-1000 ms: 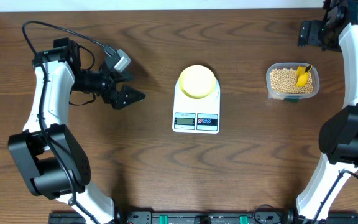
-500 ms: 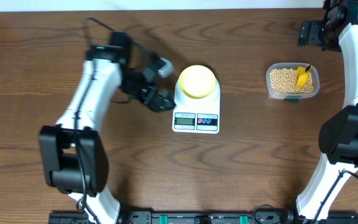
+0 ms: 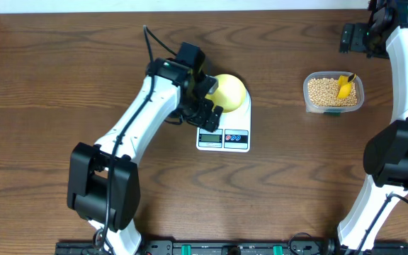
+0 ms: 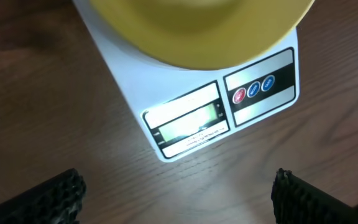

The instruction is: Scoop item into bowl and weigh 50g on scale

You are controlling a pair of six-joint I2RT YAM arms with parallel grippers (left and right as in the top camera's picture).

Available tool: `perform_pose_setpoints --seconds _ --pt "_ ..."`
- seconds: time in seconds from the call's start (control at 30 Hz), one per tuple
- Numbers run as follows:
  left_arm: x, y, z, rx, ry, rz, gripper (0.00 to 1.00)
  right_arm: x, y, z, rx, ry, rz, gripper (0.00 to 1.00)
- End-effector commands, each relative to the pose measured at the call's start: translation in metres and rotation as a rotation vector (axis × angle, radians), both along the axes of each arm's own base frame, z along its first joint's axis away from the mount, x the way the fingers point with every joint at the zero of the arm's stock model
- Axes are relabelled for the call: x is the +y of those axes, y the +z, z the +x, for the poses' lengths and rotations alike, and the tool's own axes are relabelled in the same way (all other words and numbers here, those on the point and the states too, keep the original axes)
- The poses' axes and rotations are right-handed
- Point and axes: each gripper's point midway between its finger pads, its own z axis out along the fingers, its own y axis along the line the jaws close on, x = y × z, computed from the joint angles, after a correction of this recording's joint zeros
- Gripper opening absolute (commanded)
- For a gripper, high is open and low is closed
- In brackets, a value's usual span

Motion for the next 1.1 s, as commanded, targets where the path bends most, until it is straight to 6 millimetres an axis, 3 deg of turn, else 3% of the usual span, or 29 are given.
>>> perform_pose_setpoints --seconds 0.0,0.23,0.73,0.8,0.93,1.07 --pt "0.002 -0.002 0.005 -0.019 0.043 0.026 0.98 -0.004 0.006 0.002 -0.014 -0.001 -0.016 0.99" --pt "-0.003 -0.001 0.017 -0.016 0.228 -0.005 0.98 -0.004 0.006 0.002 -0.013 -0.001 -0.016 0.99" --pt "0.017 -0.044 -0.016 -0.018 0.204 0.251 0.98 -0.004 0.006 0.002 -0.013 -0.001 -0.016 0.99" --pt "0.016 -0.047 -0.022 -0.015 0.102 0.253 0.98 -0.004 0.006 0.002 -0.013 -0.001 -0.016 0.99" --pt "-0.003 -0.048 -0.049 0.033 -0.302 0.157 0.98 -0.004 0.006 0.002 -0.014 -0.001 -0.016 0.99" --pt "-0.001 -0.048 -0.056 0.029 -0.464 0.156 0.98 -0.004 0.006 0.002 -0.013 -0.001 -0.016 0.99"
